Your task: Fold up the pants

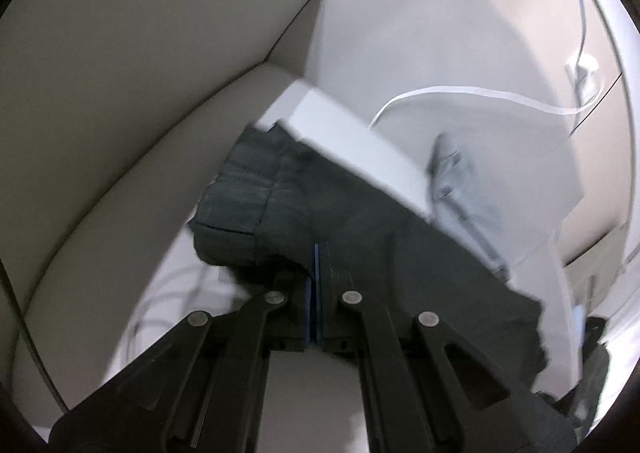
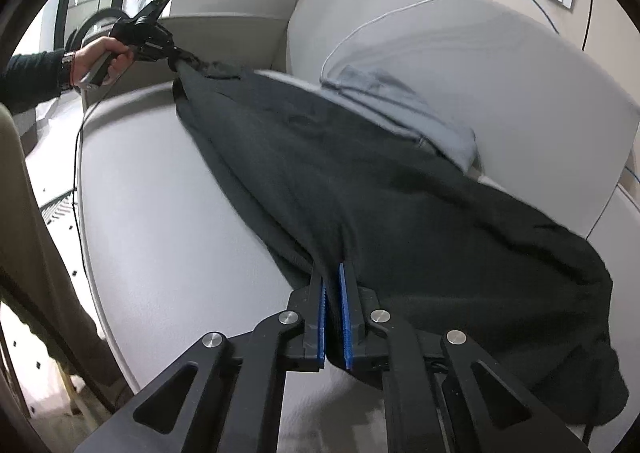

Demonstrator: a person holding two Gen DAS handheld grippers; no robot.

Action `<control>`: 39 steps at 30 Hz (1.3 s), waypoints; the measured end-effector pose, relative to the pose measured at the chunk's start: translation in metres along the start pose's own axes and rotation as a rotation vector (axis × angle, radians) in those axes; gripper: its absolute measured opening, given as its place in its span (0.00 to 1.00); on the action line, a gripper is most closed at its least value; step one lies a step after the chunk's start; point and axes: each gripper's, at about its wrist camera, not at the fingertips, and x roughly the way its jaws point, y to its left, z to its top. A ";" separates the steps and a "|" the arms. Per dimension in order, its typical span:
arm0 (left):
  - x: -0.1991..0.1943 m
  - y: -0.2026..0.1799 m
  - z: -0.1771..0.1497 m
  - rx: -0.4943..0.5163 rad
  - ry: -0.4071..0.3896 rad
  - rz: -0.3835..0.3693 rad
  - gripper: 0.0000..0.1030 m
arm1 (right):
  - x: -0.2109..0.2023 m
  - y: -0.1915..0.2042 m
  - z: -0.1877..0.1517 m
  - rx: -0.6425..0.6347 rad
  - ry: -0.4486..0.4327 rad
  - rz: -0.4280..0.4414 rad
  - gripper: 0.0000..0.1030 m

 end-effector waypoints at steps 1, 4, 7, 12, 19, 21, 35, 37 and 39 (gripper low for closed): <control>0.006 0.003 -0.003 0.001 0.022 0.028 0.00 | 0.003 0.002 -0.004 0.000 0.010 -0.003 0.05; 0.014 0.012 -0.008 -0.049 0.073 0.047 0.01 | 0.012 0.003 -0.010 0.011 0.036 -0.009 0.06; 0.003 0.015 -0.010 -0.097 0.051 0.057 0.17 | 0.014 0.003 -0.009 0.012 0.040 -0.013 0.06; -0.027 0.028 -0.028 -0.227 -0.047 0.107 0.79 | 0.017 0.003 -0.006 0.018 0.051 -0.010 0.06; -0.014 0.036 -0.027 -0.265 -0.070 0.075 0.79 | 0.016 0.003 -0.004 0.015 0.057 -0.009 0.06; 0.000 0.033 -0.019 -0.263 -0.049 0.054 0.79 | 0.016 0.002 -0.003 0.019 0.058 -0.007 0.06; 0.037 0.016 0.016 -0.258 -0.065 0.049 0.19 | 0.016 -0.003 0.000 0.070 0.051 0.052 0.07; 0.014 0.009 0.010 -0.230 -0.076 0.044 0.19 | 0.010 -0.006 0.001 0.096 0.041 0.068 0.06; -0.009 0.004 0.004 -0.200 -0.083 0.045 0.19 | 0.002 -0.010 0.000 0.124 0.034 0.085 0.06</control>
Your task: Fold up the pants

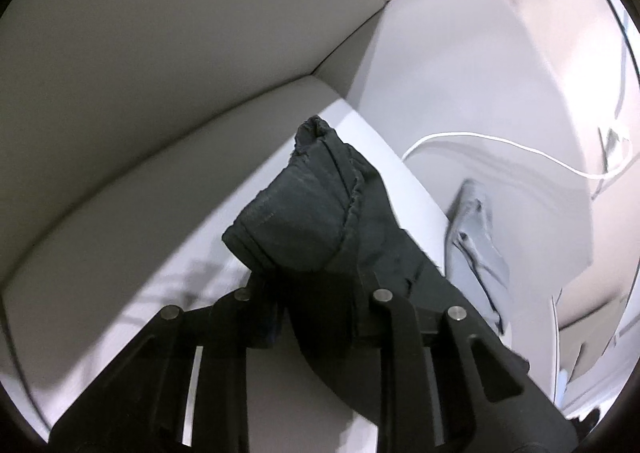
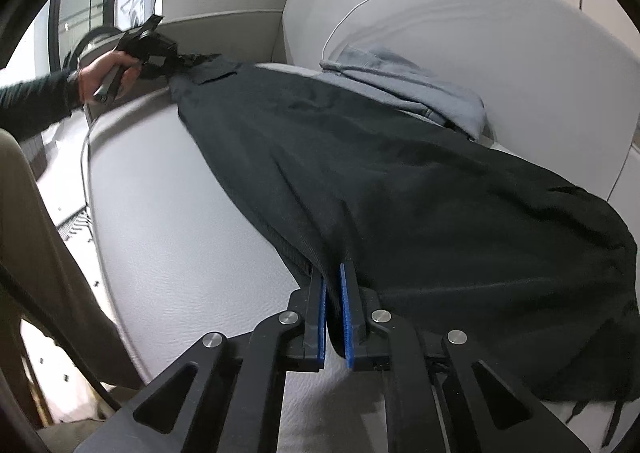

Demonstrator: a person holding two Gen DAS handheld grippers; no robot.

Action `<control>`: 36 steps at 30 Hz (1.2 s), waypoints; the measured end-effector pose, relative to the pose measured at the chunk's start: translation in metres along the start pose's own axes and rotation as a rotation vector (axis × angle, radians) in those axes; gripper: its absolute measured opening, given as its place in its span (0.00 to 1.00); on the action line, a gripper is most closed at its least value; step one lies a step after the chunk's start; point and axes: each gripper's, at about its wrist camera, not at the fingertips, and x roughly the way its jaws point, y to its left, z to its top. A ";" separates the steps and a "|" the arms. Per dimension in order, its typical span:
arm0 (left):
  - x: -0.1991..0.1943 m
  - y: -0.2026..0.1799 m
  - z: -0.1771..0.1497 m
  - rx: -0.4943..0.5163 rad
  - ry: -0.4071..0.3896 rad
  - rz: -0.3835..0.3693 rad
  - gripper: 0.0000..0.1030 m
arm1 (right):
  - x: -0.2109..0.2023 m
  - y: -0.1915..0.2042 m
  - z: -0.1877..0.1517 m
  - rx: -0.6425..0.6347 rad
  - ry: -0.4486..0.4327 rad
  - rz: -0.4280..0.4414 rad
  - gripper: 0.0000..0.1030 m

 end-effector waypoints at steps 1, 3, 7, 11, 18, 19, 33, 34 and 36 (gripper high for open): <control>-0.013 0.001 -0.004 0.013 -0.003 0.003 0.19 | -0.003 0.000 0.000 0.007 -0.003 0.006 0.06; -0.031 0.003 -0.012 0.041 -0.002 0.030 0.19 | -0.008 0.000 -0.002 0.017 0.002 0.024 0.06; -0.034 0.023 -0.027 0.070 0.028 0.090 0.19 | -0.008 0.003 -0.008 0.001 0.025 0.033 0.06; -0.019 0.043 -0.040 0.066 0.059 0.124 0.22 | -0.002 0.007 -0.018 0.005 0.042 0.019 0.06; -0.052 0.039 -0.049 0.136 -0.017 0.218 0.62 | -0.013 0.010 -0.019 0.000 0.031 0.003 0.54; -0.061 0.040 -0.051 0.140 -0.038 0.220 0.63 | -0.019 0.012 -0.019 -0.003 0.007 0.014 0.54; -0.056 0.016 -0.031 0.273 -0.094 0.211 0.09 | 0.000 0.030 -0.001 -0.086 -0.007 0.066 0.57; -0.060 0.009 -0.029 0.304 -0.119 0.200 0.08 | -0.001 0.030 -0.002 -0.085 -0.008 0.068 0.57; -0.067 -0.007 -0.026 0.373 -0.173 0.185 0.08 | 0.000 0.030 -0.003 -0.079 -0.009 0.072 0.57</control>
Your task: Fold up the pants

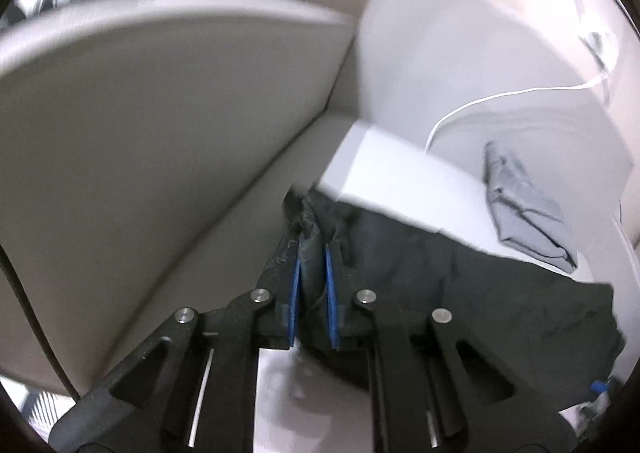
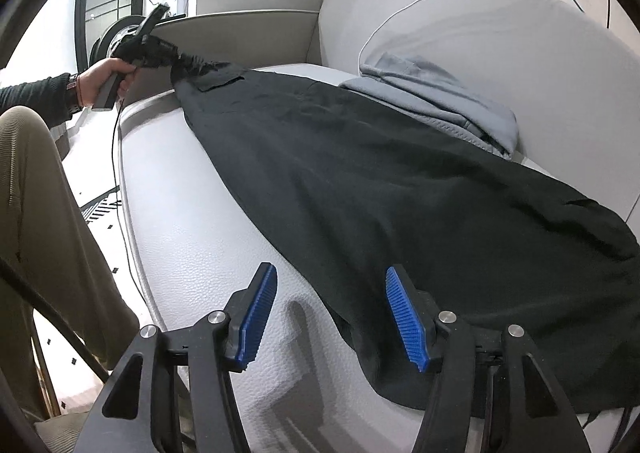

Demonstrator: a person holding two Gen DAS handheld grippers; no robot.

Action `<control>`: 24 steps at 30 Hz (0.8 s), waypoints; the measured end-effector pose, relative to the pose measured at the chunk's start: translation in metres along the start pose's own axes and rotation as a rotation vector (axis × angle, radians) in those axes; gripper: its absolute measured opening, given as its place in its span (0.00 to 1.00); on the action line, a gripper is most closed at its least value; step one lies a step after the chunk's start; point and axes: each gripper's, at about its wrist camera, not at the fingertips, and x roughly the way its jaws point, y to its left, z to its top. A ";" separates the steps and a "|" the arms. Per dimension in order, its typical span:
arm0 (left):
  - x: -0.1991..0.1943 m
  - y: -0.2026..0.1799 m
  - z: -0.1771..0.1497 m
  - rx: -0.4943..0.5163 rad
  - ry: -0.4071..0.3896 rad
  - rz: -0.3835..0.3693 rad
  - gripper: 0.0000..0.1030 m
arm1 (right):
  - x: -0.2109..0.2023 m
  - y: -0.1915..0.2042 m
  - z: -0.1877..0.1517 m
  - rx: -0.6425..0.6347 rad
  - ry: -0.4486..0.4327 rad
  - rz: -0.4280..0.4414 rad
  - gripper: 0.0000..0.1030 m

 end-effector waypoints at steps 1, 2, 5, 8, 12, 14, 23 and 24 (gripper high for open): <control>-0.002 -0.004 0.005 0.015 -0.016 -0.009 0.08 | 0.000 0.000 -0.001 0.003 0.002 -0.001 0.57; -0.002 -0.005 0.009 0.017 -0.023 -0.014 0.08 | 0.001 -0.001 -0.002 0.006 0.007 -0.002 0.57; 0.006 0.000 0.010 -0.002 0.000 0.012 0.08 | 0.005 -0.001 -0.006 0.018 0.024 0.003 0.57; 0.030 0.016 0.001 -0.032 0.071 0.050 0.08 | 0.008 0.000 -0.009 0.020 0.036 0.005 0.57; 0.049 0.027 -0.015 -0.039 0.123 0.092 0.10 | 0.008 -0.001 -0.010 0.031 0.038 0.017 0.57; 0.054 0.027 -0.018 -0.034 0.145 0.122 0.25 | 0.009 -0.002 -0.011 0.036 0.037 0.023 0.57; 0.001 0.006 0.003 0.030 0.035 0.221 0.65 | -0.011 -0.009 -0.005 0.107 0.008 0.088 0.62; -0.006 -0.001 0.008 0.055 0.005 0.209 0.66 | -0.019 -0.011 -0.001 0.121 -0.018 0.099 0.65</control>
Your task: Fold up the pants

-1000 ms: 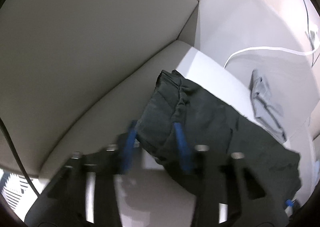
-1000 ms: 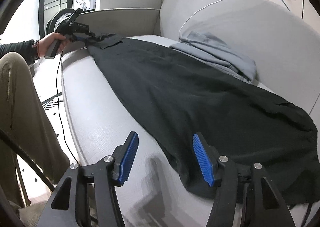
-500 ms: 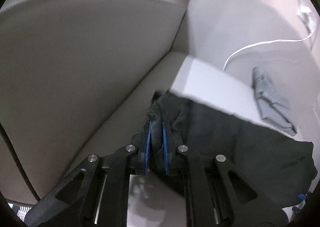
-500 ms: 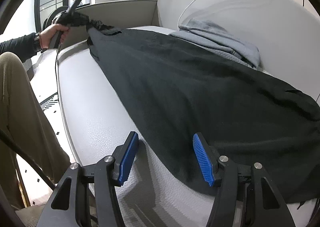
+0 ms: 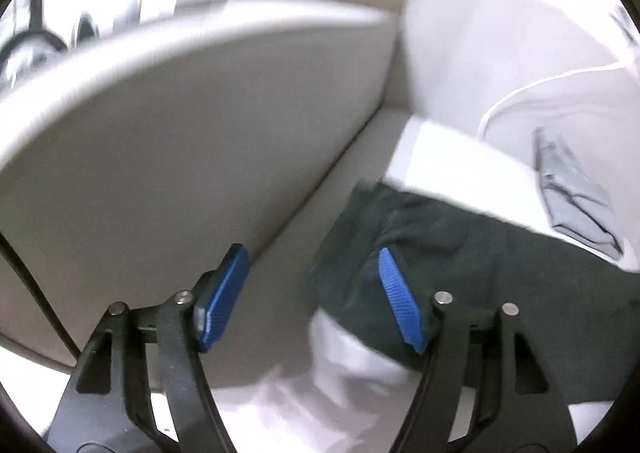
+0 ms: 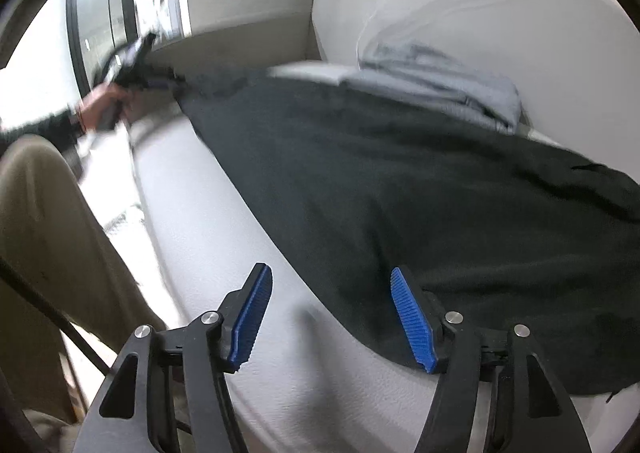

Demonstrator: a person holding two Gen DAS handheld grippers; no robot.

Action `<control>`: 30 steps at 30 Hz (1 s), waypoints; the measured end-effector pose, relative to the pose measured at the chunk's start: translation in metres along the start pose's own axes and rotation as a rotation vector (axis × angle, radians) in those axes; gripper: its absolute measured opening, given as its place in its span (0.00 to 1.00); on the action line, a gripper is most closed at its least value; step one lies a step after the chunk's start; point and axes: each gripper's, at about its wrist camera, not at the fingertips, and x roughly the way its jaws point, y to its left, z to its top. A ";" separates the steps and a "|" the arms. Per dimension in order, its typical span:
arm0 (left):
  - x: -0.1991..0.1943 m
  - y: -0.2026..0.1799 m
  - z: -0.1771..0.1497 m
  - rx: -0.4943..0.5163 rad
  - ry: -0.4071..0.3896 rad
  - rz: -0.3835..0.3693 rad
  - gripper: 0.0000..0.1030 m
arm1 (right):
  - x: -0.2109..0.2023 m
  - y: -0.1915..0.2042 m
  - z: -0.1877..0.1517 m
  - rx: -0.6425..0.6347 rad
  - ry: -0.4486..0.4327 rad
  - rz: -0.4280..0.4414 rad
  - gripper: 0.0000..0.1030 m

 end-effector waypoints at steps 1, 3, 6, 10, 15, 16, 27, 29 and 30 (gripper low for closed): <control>-0.009 -0.011 0.008 0.034 -0.048 -0.024 0.70 | -0.010 -0.002 0.006 0.011 -0.034 0.008 0.68; -0.015 -0.029 0.020 0.096 -0.105 -0.036 0.71 | -0.029 -0.006 0.025 0.029 -0.112 0.000 0.84; 0.007 -0.062 0.040 0.190 -0.106 -0.022 0.71 | -0.041 -0.016 0.068 0.052 -0.205 -0.041 0.90; 0.060 -0.080 0.044 0.228 0.029 0.004 0.69 | -0.013 -0.032 0.126 0.093 -0.217 -0.089 0.92; 0.098 -0.107 0.031 0.345 0.099 -0.024 0.17 | 0.083 -0.056 0.182 0.183 -0.099 -0.122 0.87; 0.103 -0.109 0.028 0.360 0.109 -0.019 0.09 | 0.103 -0.061 0.186 0.215 -0.068 -0.111 0.78; 0.132 -0.089 0.008 0.402 0.123 0.035 0.00 | 0.204 -0.103 0.167 0.345 0.178 -0.248 0.08; 0.135 -0.090 0.004 0.393 0.129 0.051 0.00 | 0.203 -0.111 0.160 0.380 0.166 -0.232 0.04; 0.134 -0.093 0.002 0.396 0.131 0.066 0.00 | 0.202 -0.113 0.157 0.398 0.152 -0.215 0.04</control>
